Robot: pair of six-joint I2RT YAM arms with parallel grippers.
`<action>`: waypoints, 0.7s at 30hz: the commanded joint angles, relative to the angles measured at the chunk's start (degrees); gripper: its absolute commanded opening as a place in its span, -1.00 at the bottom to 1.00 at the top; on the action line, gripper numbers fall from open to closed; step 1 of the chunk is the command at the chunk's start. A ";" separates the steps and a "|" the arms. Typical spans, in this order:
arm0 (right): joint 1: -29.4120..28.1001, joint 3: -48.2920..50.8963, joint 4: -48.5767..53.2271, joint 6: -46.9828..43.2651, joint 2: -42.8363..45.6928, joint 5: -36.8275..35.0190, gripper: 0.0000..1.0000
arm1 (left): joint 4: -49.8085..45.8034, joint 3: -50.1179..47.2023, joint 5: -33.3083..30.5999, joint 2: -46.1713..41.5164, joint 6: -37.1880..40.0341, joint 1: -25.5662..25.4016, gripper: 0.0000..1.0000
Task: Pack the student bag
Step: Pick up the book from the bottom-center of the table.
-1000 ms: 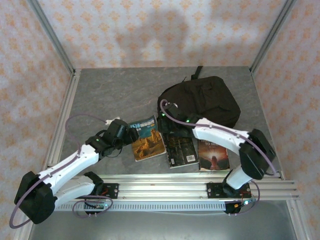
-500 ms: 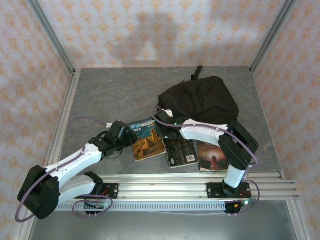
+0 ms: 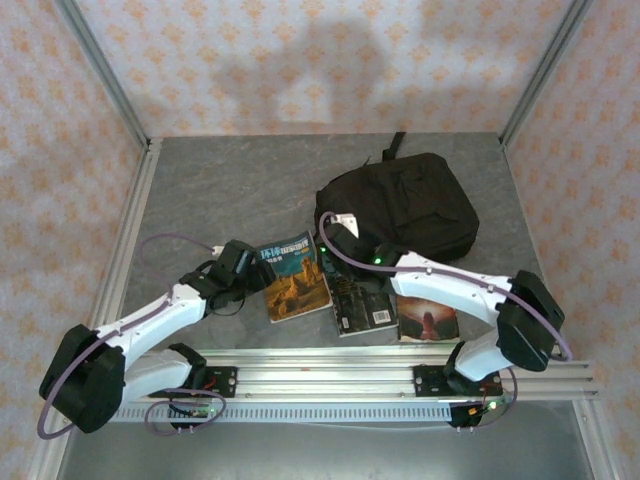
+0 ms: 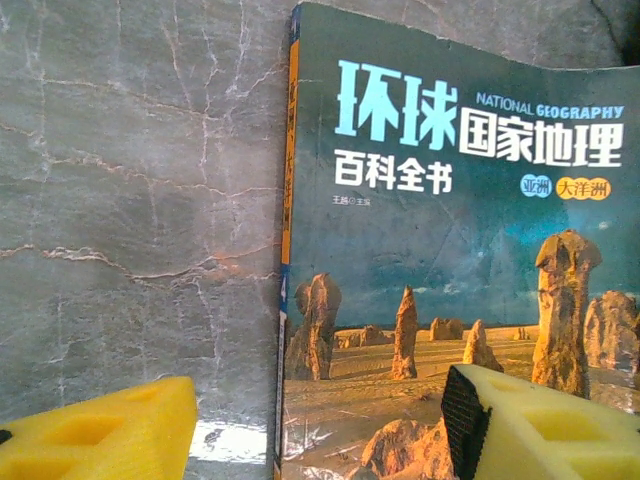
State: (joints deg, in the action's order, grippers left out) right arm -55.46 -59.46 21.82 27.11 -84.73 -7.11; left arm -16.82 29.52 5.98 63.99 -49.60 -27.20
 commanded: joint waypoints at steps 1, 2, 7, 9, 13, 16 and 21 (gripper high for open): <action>-0.36 -0.49 1.36 1.34 -5.25 2.07 -0.14 | 1.28 0.17 0.17 0.99 0.21 0.66 0.35; -0.38 -0.75 0.94 1.29 -6.58 2.40 -0.14 | 1.49 0.13 0.25 1.25 0.19 0.72 0.36; -0.43 -5.38 0.69 0.80 -15.13 4.32 -0.14 | 2.87 -0.12 1.48 3.21 -0.06 0.92 0.39; -0.43 -7.36 1.24 0.58 -18.43 3.81 -0.14 | 3.51 -0.55 1.90 3.93 -0.13 1.05 0.40; -0.39 -9.95 2.52 0.05 -23.65 3.80 -0.16 | 5.44 -1.61 3.33 5.43 0.01 1.32 0.41; -0.38 -9.95 0.82 0.09 -25.82 7.87 -0.19 | 6.71 -1.98 4.49 7.45 0.10 1.53 0.41; -0.41 -9.81 -0.86 0.14 -27.83 14.37 -0.29 | 8.78 -1.72 6.65 12.09 0.05 2.25 0.41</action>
State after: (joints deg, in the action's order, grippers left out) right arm -55.70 -69.76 21.17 27.27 -109.56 0.54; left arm -10.90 28.16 10.57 72.73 -49.60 -25.58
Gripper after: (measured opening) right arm 0.365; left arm 0.704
